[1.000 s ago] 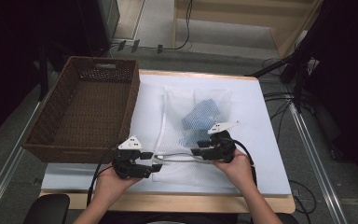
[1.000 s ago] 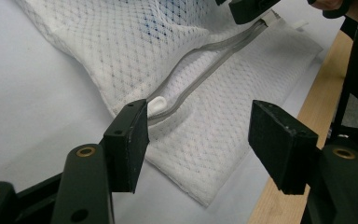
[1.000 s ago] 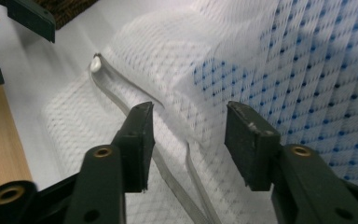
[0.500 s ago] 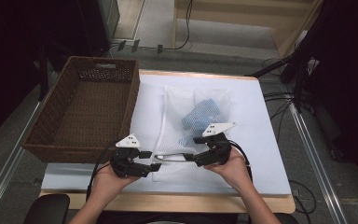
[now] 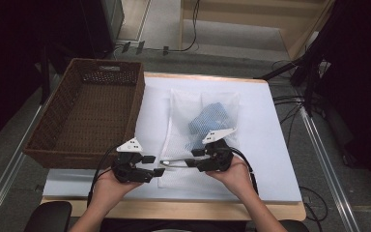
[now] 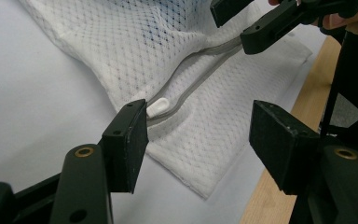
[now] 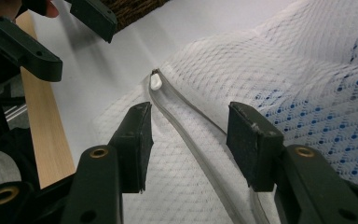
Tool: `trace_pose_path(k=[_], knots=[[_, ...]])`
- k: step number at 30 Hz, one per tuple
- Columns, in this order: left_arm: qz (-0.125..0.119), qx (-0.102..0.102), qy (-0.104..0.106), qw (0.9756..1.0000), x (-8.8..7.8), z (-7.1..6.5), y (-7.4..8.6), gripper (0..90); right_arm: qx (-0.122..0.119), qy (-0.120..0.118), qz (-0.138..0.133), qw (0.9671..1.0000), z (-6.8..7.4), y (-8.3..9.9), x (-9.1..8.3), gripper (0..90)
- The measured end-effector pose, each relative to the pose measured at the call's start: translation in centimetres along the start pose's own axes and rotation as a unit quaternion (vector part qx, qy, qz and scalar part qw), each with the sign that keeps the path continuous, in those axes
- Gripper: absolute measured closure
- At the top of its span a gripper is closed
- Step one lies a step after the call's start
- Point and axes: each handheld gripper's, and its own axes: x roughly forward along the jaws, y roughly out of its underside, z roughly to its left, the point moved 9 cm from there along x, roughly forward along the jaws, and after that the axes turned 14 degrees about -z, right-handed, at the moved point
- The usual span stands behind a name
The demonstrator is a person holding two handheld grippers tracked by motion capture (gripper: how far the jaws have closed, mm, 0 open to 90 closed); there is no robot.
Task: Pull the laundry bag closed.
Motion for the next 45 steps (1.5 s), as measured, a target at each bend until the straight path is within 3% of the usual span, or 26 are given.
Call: trace_pose_path(k=[15,24,31,38,42,45], knots=[[-0.004,-0.001,-0.017,0.9999,-1.1,0.3,0.5,41.1,0.000,-0.007,0.011,0.9999,1.0,-0.2,2.2,55.0],[-0.006,0.002,-0.023,0.9997,-1.2,0.4,0.8,41.5,0.002,-0.003,-0.005,1.0000,1.5,-0.9,3.2,65.0],[-0.007,0.001,-0.024,0.9997,-1.0,0.5,0.8,42.0,0.009,-0.015,0.019,0.9997,2.1,-0.1,4.4,70.5],[-0.009,-0.002,-0.026,0.9996,-1.1,0.4,0.8,42.5,0.001,-0.017,0.048,0.9987,2.5,1.2,5.8,72.5],[-0.010,-0.004,-0.024,0.9997,-1.0,0.2,0.7,44.0,0.008,-0.018,0.063,0.9978,2.4,1.9,6.4,72.5],[-0.009,0.000,-0.024,0.9997,-0.9,0.0,0.7,45.5,0.018,-0.023,0.059,0.9978,2.4,1.9,6.8,73.8]])
